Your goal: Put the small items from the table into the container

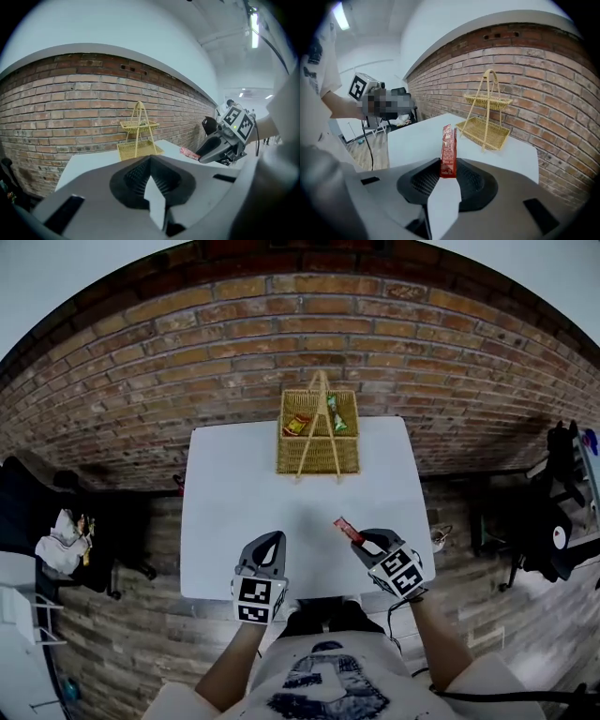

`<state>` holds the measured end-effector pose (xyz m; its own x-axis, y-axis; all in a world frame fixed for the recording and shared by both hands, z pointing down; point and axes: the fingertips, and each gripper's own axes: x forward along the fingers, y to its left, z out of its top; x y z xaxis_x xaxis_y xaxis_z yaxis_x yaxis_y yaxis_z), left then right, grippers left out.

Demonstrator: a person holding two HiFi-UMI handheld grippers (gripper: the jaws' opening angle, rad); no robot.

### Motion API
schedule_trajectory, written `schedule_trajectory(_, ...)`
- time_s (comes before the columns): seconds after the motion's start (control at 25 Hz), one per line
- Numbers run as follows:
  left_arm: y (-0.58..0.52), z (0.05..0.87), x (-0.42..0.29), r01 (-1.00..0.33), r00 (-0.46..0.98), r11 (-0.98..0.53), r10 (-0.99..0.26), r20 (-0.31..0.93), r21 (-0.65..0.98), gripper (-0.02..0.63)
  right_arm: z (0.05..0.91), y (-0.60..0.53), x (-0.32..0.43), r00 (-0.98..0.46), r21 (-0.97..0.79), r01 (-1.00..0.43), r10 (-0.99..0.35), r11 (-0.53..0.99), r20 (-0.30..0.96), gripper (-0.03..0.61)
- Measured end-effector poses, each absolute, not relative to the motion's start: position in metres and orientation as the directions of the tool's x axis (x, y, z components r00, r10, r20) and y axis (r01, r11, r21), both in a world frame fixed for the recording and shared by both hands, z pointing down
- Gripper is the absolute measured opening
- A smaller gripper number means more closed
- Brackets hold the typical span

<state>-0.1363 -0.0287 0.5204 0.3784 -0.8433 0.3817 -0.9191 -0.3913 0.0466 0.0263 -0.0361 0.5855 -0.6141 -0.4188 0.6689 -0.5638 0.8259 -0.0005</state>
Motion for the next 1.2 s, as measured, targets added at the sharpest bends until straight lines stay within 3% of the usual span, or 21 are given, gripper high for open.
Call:
schedule_trajectory(0.56, -0.024, 0.499, -0.153, -0.858, 0.495, -0.513, -0.804, 0.331, 0.038, 0.048, 0.554, -0.014, 0.017, -0.530, 0.015, -0.733, -0.586, 0.680, 0.612, 0.121)
schedule_trajectory(1.2, -0.073, 0.509, -0.122, -0.829, 0.534, -0.556, -0.763, 0.363, 0.052, 0.048, 0.559, -0.065, 0.031, -0.505, 0.012, -0.755, -0.593, 0.655, 0.627, 0.121)
